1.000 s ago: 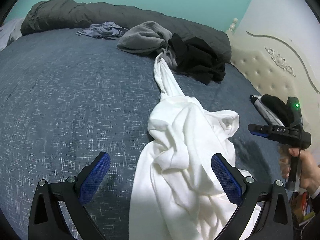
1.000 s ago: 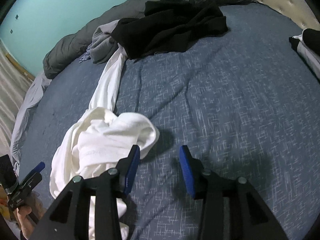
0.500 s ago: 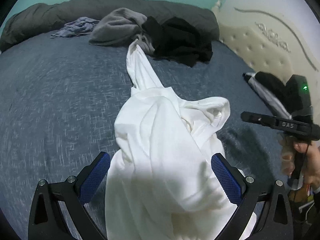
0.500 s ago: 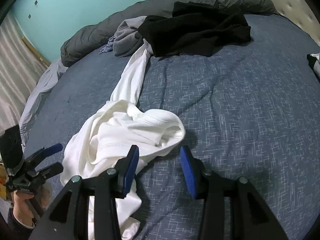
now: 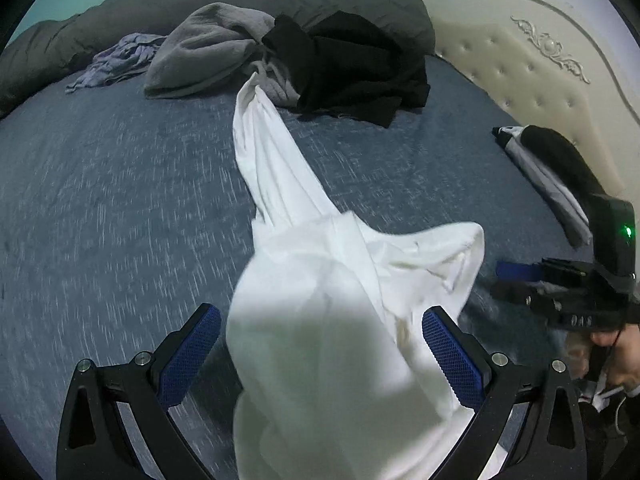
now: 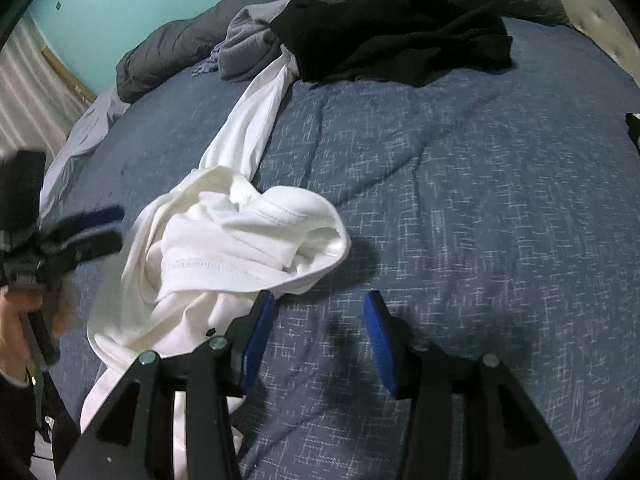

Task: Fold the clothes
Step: 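Grasp the T-shirt hem with the left tool while the right tool regrasps another edge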

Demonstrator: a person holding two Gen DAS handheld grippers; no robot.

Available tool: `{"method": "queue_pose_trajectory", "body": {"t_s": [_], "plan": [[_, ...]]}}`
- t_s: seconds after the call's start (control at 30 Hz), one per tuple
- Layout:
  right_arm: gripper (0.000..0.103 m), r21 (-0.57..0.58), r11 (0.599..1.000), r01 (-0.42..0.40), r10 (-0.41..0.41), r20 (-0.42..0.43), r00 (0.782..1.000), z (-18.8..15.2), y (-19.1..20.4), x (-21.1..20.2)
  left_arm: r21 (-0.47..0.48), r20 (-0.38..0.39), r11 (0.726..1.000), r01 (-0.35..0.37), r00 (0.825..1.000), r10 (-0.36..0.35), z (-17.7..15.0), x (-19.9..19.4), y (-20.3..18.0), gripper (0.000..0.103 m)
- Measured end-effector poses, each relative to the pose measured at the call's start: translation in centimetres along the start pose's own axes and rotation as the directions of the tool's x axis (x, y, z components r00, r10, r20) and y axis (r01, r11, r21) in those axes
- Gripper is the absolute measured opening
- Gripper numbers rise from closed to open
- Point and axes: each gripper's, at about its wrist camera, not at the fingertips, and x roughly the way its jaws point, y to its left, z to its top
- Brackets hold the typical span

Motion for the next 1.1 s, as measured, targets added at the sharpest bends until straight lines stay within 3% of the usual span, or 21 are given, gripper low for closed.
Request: {"method": "queue_pose_trajectory", "body": {"t_s": [0.2, 0.63, 0.93, 1.0, 1.1], "plan": [[0.051, 0.010, 1.000, -0.012, 0.012, -0.016, 1.000, 0.5, 0.0, 1.2, -0.022, -0.017, 1.000, -0.018, 1.000, 0.017, 2.2, 1.5, 0.3, 0.102], [0.051, 0.036, 0.999, -0.026, 0.026, -0.005, 1.000, 1.6, 0.3, 2.2, 0.103, -0.090, 0.992, -0.071, 0.993, 0.080, 5.0, 5.0, -2.7, 0.089], [0.051, 0.044, 0.999, -0.016, 0.016, 0.010, 1.000, 2.0, 0.4, 2.8, 0.176, -0.130, 0.979, -0.102, 0.983, 0.126, 4.9, 6.5, -3.4, 0.043], [0.051, 0.043, 0.999, -0.012, 0.012, 0.011, 1.000, 2.0, 0.3, 2.9, 0.170, -0.121, 0.980, -0.106, 0.984, 0.128, 4.9, 6.2, -3.0, 0.026], [0.051, 0.040, 0.999, 0.001, -0.001, -0.001, 1.000, 2.0, 0.2, 3.5, 0.172, -0.112, 0.978, -0.118, 0.984, 0.138, 4.9, 6.1, -2.6, 0.015]]}}
